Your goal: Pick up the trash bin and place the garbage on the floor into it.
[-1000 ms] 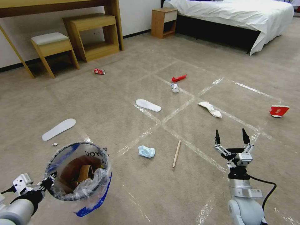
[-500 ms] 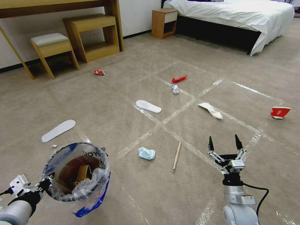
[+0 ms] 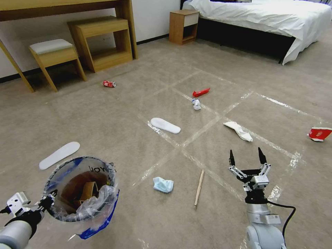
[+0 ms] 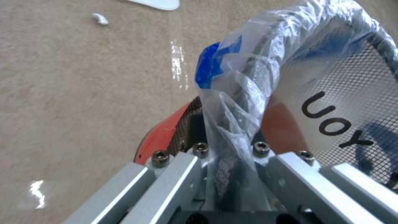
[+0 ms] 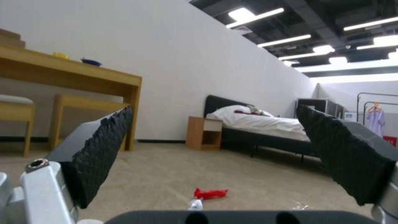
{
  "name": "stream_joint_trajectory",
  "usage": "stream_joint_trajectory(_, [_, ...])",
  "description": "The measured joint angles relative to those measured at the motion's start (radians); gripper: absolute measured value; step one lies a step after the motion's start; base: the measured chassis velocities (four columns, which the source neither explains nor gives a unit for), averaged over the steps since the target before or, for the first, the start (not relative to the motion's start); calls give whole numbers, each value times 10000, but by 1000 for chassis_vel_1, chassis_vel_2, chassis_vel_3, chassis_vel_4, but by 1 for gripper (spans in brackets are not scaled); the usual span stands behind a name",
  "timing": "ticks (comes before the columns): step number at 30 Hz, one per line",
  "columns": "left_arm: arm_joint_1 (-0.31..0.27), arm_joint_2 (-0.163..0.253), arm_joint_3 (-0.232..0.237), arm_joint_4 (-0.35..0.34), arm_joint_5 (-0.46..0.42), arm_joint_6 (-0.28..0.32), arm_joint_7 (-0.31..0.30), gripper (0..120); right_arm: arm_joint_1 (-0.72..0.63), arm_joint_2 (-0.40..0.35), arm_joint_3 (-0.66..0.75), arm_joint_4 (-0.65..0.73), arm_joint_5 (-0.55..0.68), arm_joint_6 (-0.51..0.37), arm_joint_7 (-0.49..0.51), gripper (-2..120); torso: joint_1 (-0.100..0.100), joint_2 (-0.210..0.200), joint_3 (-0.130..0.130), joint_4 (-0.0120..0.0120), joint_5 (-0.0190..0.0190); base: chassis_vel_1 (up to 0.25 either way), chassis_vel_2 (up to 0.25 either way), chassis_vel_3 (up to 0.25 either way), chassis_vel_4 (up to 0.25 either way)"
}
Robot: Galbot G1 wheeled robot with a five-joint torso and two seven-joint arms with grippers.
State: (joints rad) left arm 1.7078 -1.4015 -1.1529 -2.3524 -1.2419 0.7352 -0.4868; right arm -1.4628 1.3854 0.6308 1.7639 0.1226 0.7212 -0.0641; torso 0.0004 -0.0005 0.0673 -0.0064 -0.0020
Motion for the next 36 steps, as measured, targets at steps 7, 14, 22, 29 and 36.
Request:
stream_joint_trajectory(7, [-74,86,22,150,-5,-6,-6,0,110,32,-58,-197,-38,30,-83,100,0,0,1,2,0,-165,169,170,-153])
stream_joint_trajectory(14, [-125,131,72,233,-6,-17,-7,0,377,-9,-79,-379,-36,45,-131,100,1,0,0,-1,2,-81,55,77,-82])
stream_joint_trajectory(22, [-119,265,44,278,-16,-16,-8,0,552,-195,-412,-383,203,-213,-71,100,1,0,-2,2,1,0,0,0,0])
stream_joint_trajectory(29, [-65,362,42,242,-95,-17,-8,0,952,-633,-543,-328,426,-618,234,100,0,0,-1,1,-1,0,0,0,0])
stream_joint_trajectory(36, [-33,319,110,215,-86,-16,-7,0,1038,-941,-1080,-420,1093,-1397,563,100,1,0,-1,0,2,0,0,0,0])
